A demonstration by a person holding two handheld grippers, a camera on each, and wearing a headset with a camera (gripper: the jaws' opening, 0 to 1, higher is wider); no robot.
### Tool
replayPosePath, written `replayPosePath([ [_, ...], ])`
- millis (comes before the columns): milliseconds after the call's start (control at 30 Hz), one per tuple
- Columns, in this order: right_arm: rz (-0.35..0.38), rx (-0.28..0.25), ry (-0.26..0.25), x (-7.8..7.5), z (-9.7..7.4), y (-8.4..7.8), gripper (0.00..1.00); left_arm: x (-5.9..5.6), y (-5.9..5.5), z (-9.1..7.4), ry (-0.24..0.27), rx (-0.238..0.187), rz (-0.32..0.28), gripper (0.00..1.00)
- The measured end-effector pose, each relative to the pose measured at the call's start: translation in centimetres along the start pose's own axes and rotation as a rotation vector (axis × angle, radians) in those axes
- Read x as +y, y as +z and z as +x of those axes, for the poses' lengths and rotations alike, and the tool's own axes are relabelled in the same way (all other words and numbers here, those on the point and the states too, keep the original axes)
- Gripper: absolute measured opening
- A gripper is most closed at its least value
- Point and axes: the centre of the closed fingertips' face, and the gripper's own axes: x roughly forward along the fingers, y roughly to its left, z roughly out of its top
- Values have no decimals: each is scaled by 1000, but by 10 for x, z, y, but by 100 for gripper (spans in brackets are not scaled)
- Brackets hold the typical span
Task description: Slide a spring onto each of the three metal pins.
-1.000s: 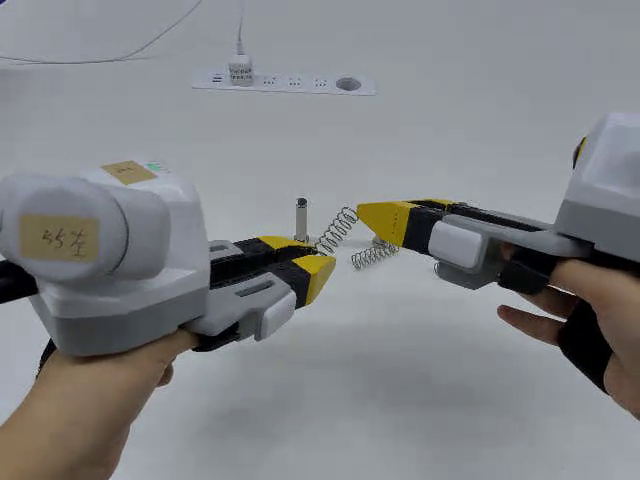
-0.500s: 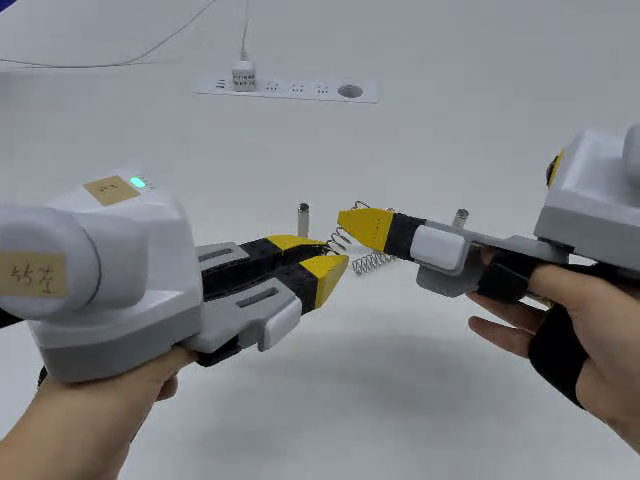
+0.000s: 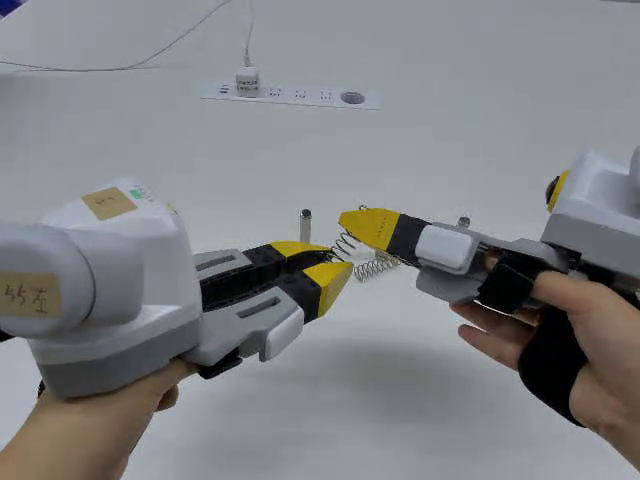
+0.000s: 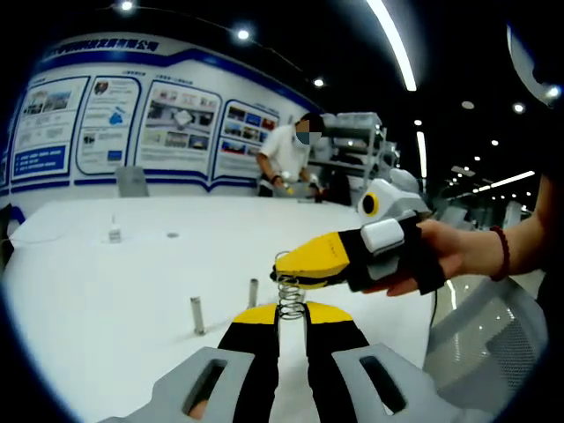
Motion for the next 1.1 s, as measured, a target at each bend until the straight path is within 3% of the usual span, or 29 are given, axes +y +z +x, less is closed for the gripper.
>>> replayPosePath([
  [267,-77,12,15,6,2,-2,11,2,-2,0,20,20,35,10],
  [533,-311,55,-24,10,9,-7,11,5,-12,-1,64,96,97,12],
  [633,-353,67,-32,12,12,-8,11,6,-16,0,71,117,110,16],
  [867,-478,33,-66,8,19,5,11,12,-25,-1,103,161,148,26],
  [1100,-553,18,-94,3,32,14,11,17,-29,-2,126,177,140,33],
])
